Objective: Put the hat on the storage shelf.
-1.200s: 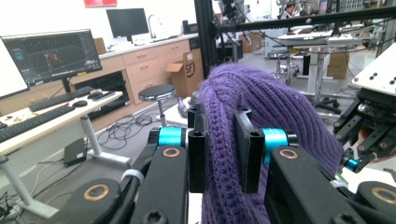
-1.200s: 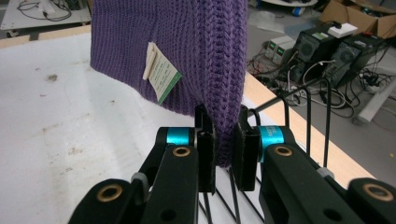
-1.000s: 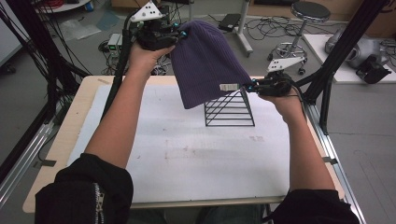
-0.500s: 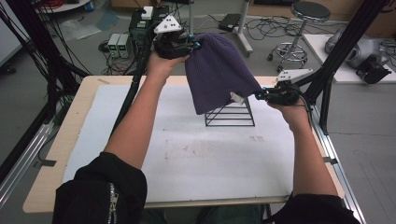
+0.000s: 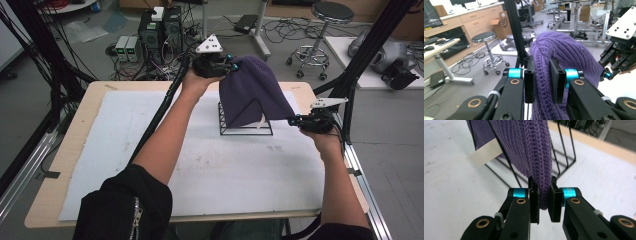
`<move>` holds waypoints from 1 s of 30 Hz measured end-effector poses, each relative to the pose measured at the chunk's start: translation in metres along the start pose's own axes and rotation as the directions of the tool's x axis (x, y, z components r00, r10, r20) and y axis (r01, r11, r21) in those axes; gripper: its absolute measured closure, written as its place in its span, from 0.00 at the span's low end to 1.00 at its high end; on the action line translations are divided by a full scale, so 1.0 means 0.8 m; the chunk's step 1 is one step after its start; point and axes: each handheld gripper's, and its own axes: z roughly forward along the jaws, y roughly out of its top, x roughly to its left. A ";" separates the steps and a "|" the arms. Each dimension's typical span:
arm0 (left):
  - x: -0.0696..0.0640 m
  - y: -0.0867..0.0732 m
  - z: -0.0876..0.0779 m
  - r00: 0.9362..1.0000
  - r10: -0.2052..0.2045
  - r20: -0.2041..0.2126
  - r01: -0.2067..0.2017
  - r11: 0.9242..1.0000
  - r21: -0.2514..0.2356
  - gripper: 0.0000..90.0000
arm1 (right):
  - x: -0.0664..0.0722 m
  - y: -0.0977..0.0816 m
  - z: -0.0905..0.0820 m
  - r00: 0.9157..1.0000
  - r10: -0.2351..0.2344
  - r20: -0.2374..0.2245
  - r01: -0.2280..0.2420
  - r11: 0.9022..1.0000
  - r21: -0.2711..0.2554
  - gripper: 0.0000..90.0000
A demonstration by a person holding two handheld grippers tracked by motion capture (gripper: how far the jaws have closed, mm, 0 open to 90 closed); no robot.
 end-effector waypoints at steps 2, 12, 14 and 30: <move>-0.002 -0.003 0.005 1.000 -0.005 0.011 0.005 1.000 0.004 0.85 | 0.001 -0.008 0.001 1.000 0.018 0.004 -0.018 1.000 -0.002 0.92; -0.005 -0.019 0.012 0.999 -0.046 0.003 0.046 0.999 0.013 0.79 | 0.008 -0.010 0.016 0.998 0.022 0.066 -0.027 0.997 0.074 0.82; -0.006 -0.023 0.013 0.999 -0.048 0.001 0.048 0.999 0.020 0.79 | 0.007 -0.011 0.019 0.997 0.028 0.072 -0.035 0.995 0.099 0.81; -0.002 0.002 -0.060 0.989 -0.129 -0.072 0.122 0.988 -0.098 0.37 | 0.020 0.000 -0.034 0.976 0.053 0.210 -0.039 0.997 -0.072 0.32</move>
